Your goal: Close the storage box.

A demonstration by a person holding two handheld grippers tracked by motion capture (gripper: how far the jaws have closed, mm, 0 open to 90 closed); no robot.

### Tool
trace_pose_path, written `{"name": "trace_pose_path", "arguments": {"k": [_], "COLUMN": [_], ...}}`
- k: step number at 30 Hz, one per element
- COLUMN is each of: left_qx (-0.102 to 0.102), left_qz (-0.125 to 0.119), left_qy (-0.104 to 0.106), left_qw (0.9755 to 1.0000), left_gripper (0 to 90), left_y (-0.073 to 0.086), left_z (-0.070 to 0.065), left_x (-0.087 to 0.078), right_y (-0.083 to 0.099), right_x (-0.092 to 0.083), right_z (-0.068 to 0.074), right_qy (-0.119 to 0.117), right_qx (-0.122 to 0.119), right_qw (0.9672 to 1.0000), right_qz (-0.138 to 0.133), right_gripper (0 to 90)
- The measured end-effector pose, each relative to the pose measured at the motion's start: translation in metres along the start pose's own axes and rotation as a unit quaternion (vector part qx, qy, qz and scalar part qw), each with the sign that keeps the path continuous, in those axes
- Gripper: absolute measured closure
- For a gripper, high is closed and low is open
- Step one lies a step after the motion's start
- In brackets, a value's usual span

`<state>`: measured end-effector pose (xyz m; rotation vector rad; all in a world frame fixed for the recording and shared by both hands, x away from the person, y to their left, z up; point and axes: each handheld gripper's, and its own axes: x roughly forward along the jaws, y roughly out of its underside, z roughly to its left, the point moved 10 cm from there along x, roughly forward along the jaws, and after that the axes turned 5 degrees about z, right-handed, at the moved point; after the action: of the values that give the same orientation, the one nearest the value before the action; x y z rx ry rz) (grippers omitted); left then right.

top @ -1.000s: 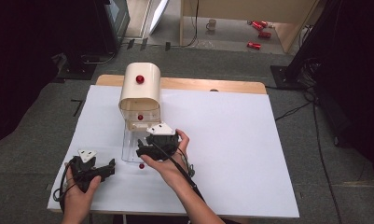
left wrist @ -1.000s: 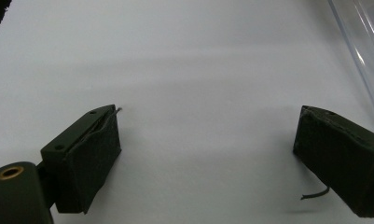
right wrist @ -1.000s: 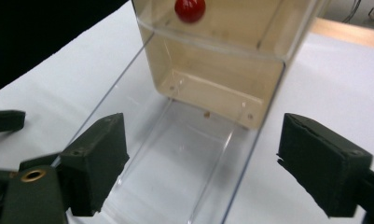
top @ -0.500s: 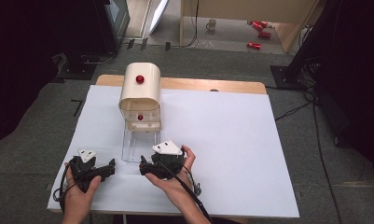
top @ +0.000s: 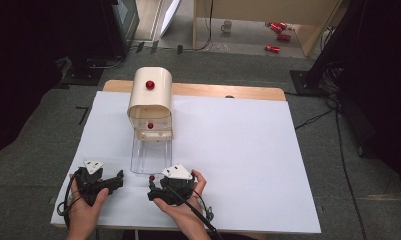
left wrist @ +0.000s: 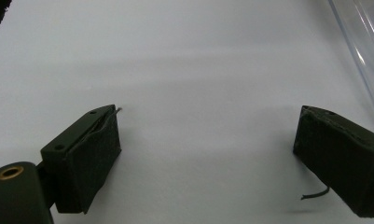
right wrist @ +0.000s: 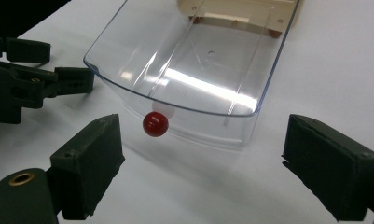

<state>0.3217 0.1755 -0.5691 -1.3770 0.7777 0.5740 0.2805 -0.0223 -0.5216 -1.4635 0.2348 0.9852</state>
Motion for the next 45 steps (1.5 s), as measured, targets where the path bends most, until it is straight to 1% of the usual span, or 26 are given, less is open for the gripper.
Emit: {"name": "trace_pose_path", "arguments": {"k": [5,6,8,11,12,13,15,17,20,23,28,31,34,37,40,45], "left_qx": [0.001,0.001,0.001,0.001,0.001,0.001,0.001,0.001,0.001,0.001,0.001,0.001,0.001,0.001,0.001,0.001], "left_qz": [0.001,0.001,0.0,0.0,0.0,0.0,0.001,0.001,0.001,0.001,0.001,0.001,0.001,0.001,0.001,0.001], "left_qy": [0.0,0.0,0.0,0.0,0.0,0.0,0.0,0.0,0.0,0.0,0.0,0.0,0.0,0.0,0.0,0.0], "left_qw": [1.0,1.0,1.0,1.0,1.0,1.0,1.0,1.0,1.0,1.0,1.0,1.0,1.0,1.0,1.0,1.0], "left_gripper": [7.1,7.1,7.1,7.1,7.1,7.1,7.1,7.1,7.1,7.1,7.1,7.1,7.1,7.1,7.1,7.1], "left_y": [0.0,0.0,0.0,0.0,0.0,0.0,0.0,0.0,0.0,0.0,0.0,0.0,0.0,0.0,0.0,0.0], "left_z": [0.0,0.0,0.0,0.0,0.0,0.0,0.0,0.0,0.0,0.0,0.0,0.0,0.0,0.0,0.0,0.0], "left_x": [0.0,0.0,0.0,0.0,0.0,0.0,0.0,0.0,0.0,0.0,0.0,0.0,0.0,0.0,0.0,0.0], "right_y": [0.008,0.01,0.012,0.013,0.013,0.014,0.015,0.015,0.016,0.017,0.016,0.015,0.014,0.013,0.012,0.006], "right_x": [0.006,0.007,0.009,0.011,0.011,0.014,0.016,0.018,0.022,0.025,0.029,0.032,0.034,0.035,0.035,0.031], "right_z": [0.003,0.005,0.007,0.009,0.009,0.013,0.015,0.019,0.02,0.021,0.024,0.026,0.027,0.028,0.029,0.027], "right_qy": [0.004,0.004,0.011,0.01,0.01,0.0,-0.001,-0.007,-0.005,-0.008,-0.017,-0.019,-0.017,-0.022,-0.022,-0.017], "right_qx": [0.009,0.012,0.015,0.024,0.024,0.025,0.024,0.025,0.029,0.033,0.031,0.025,0.021,0.026,0.026,0.025], "right_qw": [0.9999,0.9999,0.9998,0.9997,0.9997,0.9997,0.9997,0.9997,0.9996,0.9994,0.9994,0.9995,0.9996,0.9994,0.9994,0.9995], "right_qz": [0.007,0.011,0.009,0.005,0.005,0.006,0.005,0.003,0.002,0.004,0.006,0.004,0.002,0.003,0.004,-0.003], "right_gripper": [13.5,14.5,17.0,23.4,23.4,33.1,40.0,46.4,54.1,60.5,69.2,74.0,74.9,75.1,75.1,75.1]}}
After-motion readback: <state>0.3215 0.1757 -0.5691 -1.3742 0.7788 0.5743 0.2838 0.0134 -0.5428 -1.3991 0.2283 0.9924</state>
